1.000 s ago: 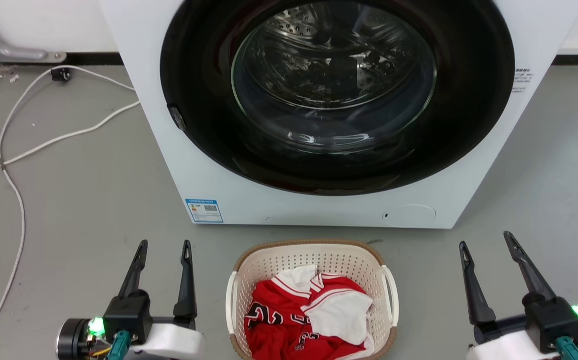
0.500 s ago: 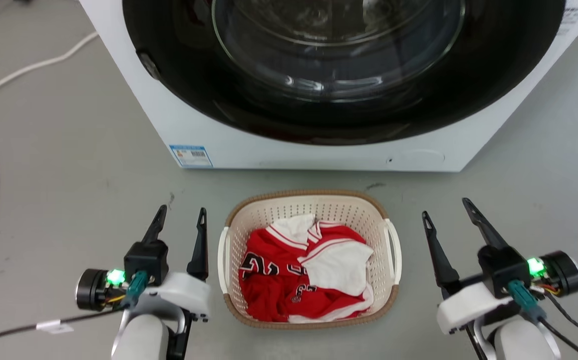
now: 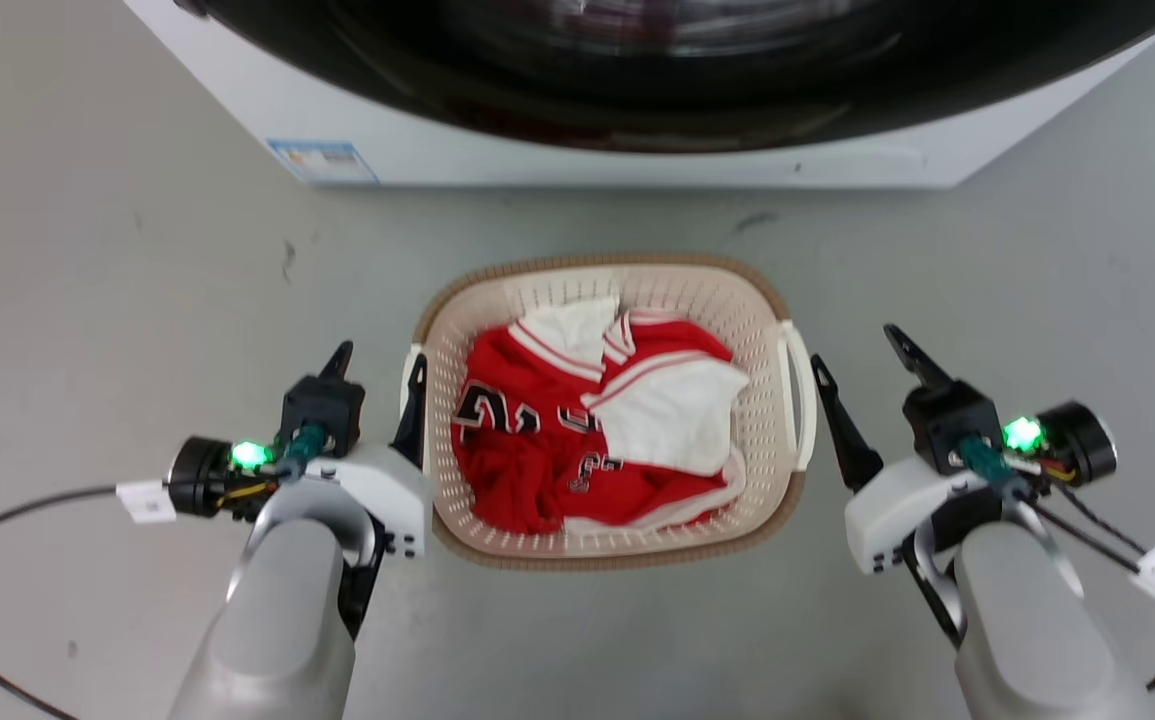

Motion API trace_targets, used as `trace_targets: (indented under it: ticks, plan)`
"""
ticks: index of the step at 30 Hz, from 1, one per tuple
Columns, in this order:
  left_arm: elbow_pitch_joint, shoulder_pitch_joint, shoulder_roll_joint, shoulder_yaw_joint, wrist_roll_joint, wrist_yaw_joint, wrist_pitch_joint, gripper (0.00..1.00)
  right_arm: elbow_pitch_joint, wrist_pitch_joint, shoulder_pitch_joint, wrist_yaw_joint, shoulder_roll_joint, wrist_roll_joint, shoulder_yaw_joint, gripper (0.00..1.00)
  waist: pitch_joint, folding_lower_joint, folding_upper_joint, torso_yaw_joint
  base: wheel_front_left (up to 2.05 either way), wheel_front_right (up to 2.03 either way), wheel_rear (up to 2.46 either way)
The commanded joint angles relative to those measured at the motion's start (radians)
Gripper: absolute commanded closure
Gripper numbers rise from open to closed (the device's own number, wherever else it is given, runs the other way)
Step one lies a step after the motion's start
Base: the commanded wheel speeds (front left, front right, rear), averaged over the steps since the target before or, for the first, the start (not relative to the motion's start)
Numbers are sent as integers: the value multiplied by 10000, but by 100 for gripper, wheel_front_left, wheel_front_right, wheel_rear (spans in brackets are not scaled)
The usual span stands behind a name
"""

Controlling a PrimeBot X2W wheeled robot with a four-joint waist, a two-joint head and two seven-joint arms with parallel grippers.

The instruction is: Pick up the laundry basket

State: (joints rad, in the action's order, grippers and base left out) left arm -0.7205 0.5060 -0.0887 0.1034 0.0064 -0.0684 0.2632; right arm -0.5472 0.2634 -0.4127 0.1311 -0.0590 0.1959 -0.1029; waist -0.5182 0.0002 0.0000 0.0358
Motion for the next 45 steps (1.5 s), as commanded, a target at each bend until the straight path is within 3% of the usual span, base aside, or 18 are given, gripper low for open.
trace_targets:
  ticks: [1,16,35,36,37,38,45]
  plan:
    - [-365,477,-55,50,23,-34,25,0,-377,21,-520,-7,-71,-4,-50,0,-864,-2,0,-8,0,0,0]
    - [-2728,2467,-75,377,-84,-170,25,0,-3305,21,-2760,-7,-51,-151,-271,0,-2813,-2,0,55,0,0,0]
    - [-3970,3478,18,724,-238,-93,25,0,-5117,21,-4051,-7,48,-168,-174,0,-3937,-2,0,3,0,0,0]
    - [-3999,3494,29,741,-264,-111,25,0,-5138,23,-4106,-7,53,-162,-176,28,-3948,-2,0,-6,0,0,0]
    - [-4030,3509,37,756,-285,-130,25,61,-5145,21,-4142,-8,55,-179,-159,94,-3956,-2,0,-15,0,0,0]
    - [-4059,3532,43,771,-289,-137,25,100,-5235,21,-4147,-7,56,-195,-182,100,-3954,-2,0,-27,0,0,0]
    - [-4309,3556,39,946,-313,-148,29,100,-5563,21,-4133,-5,13,-298,-304,100,-3716,-2,0,-51,0,0,0]
